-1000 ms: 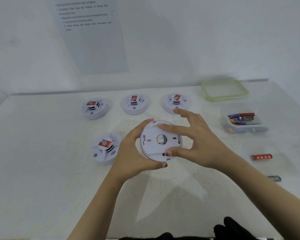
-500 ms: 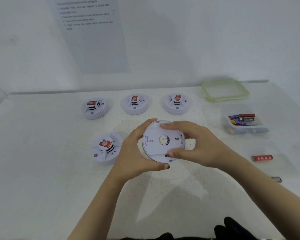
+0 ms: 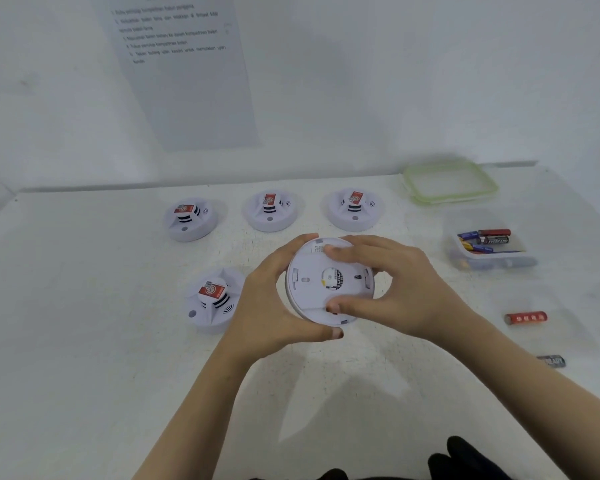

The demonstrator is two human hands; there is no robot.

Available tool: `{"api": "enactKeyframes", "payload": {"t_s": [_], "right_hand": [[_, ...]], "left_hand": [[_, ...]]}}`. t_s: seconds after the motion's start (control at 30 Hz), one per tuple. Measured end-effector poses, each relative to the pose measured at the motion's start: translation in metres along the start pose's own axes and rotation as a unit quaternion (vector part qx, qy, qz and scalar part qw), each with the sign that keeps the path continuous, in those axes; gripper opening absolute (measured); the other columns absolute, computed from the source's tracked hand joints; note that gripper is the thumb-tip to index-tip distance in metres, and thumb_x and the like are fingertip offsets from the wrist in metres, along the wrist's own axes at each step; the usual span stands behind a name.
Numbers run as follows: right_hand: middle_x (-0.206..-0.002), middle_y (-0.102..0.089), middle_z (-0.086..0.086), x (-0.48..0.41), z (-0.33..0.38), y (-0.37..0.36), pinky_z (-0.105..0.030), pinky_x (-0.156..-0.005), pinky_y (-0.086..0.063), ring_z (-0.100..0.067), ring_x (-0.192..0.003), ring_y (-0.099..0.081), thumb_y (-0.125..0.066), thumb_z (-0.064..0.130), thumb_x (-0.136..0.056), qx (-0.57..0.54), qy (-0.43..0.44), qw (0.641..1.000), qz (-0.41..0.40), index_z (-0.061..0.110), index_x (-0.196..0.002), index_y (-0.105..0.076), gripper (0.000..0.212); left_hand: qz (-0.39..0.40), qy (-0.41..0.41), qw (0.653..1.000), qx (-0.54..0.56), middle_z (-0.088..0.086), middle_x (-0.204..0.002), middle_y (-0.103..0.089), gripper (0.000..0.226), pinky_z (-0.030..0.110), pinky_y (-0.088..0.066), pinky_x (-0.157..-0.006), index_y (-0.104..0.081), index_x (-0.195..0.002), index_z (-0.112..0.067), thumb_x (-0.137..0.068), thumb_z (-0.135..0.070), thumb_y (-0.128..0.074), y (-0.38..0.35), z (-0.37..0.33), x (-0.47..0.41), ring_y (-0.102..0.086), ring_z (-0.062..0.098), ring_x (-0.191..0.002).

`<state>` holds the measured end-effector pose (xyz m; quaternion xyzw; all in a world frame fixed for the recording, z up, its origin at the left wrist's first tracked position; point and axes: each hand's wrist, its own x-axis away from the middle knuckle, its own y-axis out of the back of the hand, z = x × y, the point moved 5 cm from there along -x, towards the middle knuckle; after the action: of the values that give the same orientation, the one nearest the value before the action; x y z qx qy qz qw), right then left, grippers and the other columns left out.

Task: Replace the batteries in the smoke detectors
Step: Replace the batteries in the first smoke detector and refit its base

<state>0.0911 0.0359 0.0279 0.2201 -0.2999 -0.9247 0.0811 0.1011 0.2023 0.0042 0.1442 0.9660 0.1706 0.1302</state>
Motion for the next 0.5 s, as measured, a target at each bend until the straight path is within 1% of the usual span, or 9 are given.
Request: {"api": "enactKeyframes", "payload": {"t_s": [0.07, 0.13, 0.2, 0.27, 0.37, 0.43, 0.5], "right_hand": [[-0.119, -0.062, 0.01, 0.0019, 0.0019, 0.0002, -0.019, -0.085, -0.05, -0.002, -0.11, -0.056, -0.074, 0.048, -0.067, 0.007, 0.021, 1.0, -0.012, 0.025, -0.118, -0.064, 0.057], [-0.12, -0.063, 0.007, 0.0035, 0.0049, -0.0002, -0.026, -0.083, -0.052, -0.004, -0.108, -0.058, -0.074, 0.046, -0.07, 0.023, 0.049, 0.998, -0.022, 0.02, -0.119, -0.064, 0.056], [-0.116, -0.065, 0.003, 0.0048, 0.007, -0.0012, -0.031, -0.077, -0.054, -0.01, -0.101, -0.062, -0.072, 0.047, -0.071, 0.045, 0.064, 0.997, -0.024, 0.015, -0.117, -0.062, 0.056], [-0.11, -0.065, 0.004, 0.0046, 0.0073, -0.0018, -0.034, -0.071, -0.054, -0.012, -0.093, -0.063, -0.07, 0.051, -0.071, 0.06, 0.056, 0.996, -0.023, 0.013, -0.115, -0.062, 0.058], [-0.103, -0.064, 0.009, 0.0041, 0.0088, -0.0025, -0.032, -0.066, -0.054, -0.01, -0.087, -0.062, -0.067, 0.056, -0.07, 0.077, 0.049, 0.995, -0.025, 0.014, -0.112, -0.06, 0.06], [-0.1, -0.063, 0.01, 0.0037, 0.009, -0.0032, -0.027, -0.064, -0.052, -0.009, -0.083, -0.061, -0.066, 0.057, -0.069, 0.082, 0.044, 0.995, -0.03, 0.015, -0.111, -0.06, 0.059], [-0.102, -0.063, 0.013, 0.0026, 0.0079, -0.0055, -0.022, -0.063, -0.05, -0.008, -0.083, -0.061, -0.063, 0.058, -0.07, 0.095, 0.028, 0.995, -0.024, 0.017, -0.112, -0.059, 0.059]], "left_hand": [[-0.004, -0.002, 1.0, -0.002, -0.009, -0.123, -0.062, 0.1, 0.025, -0.055, -0.085, -0.051, -0.133, -0.028, -0.04, -0.032, -0.089, 0.0002, -0.0014, 0.0002, -0.059, 0.009, -0.115], [-0.008, -0.001, 1.0, 0.002, -0.01, -0.119, -0.063, 0.099, 0.022, -0.055, -0.081, -0.053, -0.13, -0.027, -0.04, -0.023, -0.092, -0.0001, -0.0013, 0.0006, -0.061, 0.007, -0.111], [-0.009, -0.002, 1.0, 0.011, -0.01, -0.115, -0.065, 0.095, 0.022, -0.055, -0.078, -0.055, -0.127, -0.024, -0.04, -0.012, -0.092, -0.002, 0.0001, 0.0013, -0.062, 0.008, -0.108], [-0.013, -0.002, 1.0, 0.02, -0.008, -0.117, -0.065, 0.097, 0.027, -0.056, -0.08, -0.055, -0.128, -0.023, -0.04, -0.015, -0.093, -0.0039, 0.0016, 0.0023, -0.062, 0.012, -0.11], [-0.033, -0.01, 0.999, 0.015, -0.012, -0.119, -0.064, 0.098, 0.025, -0.055, -0.084, -0.054, -0.128, -0.027, -0.038, -0.028, -0.091, -0.0041, 0.0029, 0.0047, -0.06, 0.009, -0.113], [-0.038, -0.016, 0.999, 0.005, -0.015, -0.119, -0.062, 0.098, 0.025, -0.055, -0.085, -0.053, -0.128, -0.029, -0.038, -0.033, -0.09, -0.005, 0.0034, 0.0049, -0.059, 0.007, -0.114], [-0.046, -0.019, 0.999, -0.008, -0.019, -0.12, -0.059, 0.095, 0.027, -0.053, -0.089, -0.052, -0.127, -0.036, -0.039, -0.037, -0.088, -0.0049, 0.0041, 0.0036, -0.057, 0.006, -0.116]]}}
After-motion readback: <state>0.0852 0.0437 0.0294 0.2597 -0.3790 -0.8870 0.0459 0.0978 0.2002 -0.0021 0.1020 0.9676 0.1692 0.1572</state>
